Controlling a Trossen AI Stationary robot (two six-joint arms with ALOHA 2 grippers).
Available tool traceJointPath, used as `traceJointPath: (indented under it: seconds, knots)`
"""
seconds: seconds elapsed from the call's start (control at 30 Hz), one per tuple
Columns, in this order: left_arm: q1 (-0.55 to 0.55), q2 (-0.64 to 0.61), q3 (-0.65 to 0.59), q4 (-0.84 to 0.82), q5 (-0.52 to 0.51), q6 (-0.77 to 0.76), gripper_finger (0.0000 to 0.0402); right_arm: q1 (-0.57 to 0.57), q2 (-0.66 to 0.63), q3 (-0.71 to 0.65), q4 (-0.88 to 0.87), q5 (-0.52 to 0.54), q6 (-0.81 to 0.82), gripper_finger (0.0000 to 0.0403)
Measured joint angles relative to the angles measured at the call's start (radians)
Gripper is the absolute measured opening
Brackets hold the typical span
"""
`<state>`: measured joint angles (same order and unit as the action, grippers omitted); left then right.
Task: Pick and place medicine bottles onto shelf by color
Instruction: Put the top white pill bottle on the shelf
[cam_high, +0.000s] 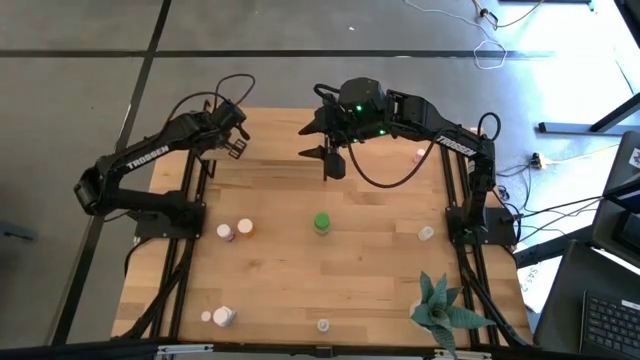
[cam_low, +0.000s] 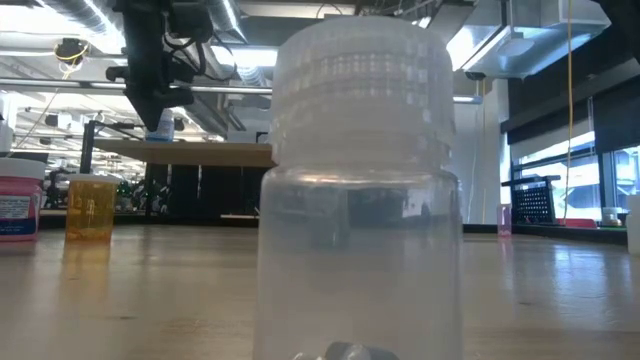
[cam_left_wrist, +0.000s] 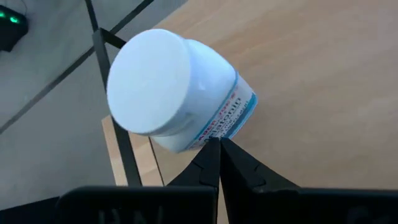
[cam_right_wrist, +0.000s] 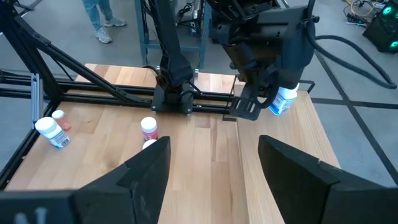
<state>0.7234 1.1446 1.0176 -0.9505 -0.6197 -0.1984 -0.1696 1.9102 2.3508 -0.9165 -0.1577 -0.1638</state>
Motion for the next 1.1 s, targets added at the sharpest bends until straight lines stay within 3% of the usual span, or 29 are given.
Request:
traceJointPath:
  seconds: [0.17,0.37,1.1]
  knots:
    - [0.015,0.0,0.0,0.001,0.014,0.0,0.0,0.0,0.0,0.0,0.0,0.0,-0.002,0.0245]
    - [-0.008,0.0,0.0,-0.032,0.12,0.0,0.0,0.0,0.0,0.0,0.0,0.0,-0.002,0.0245]
    - [0.053,0.001,0.0,0.021,0.055,0.051,0.0,0.0,0.0,0.0,-0.001,0.0,-0.006,0.0245]
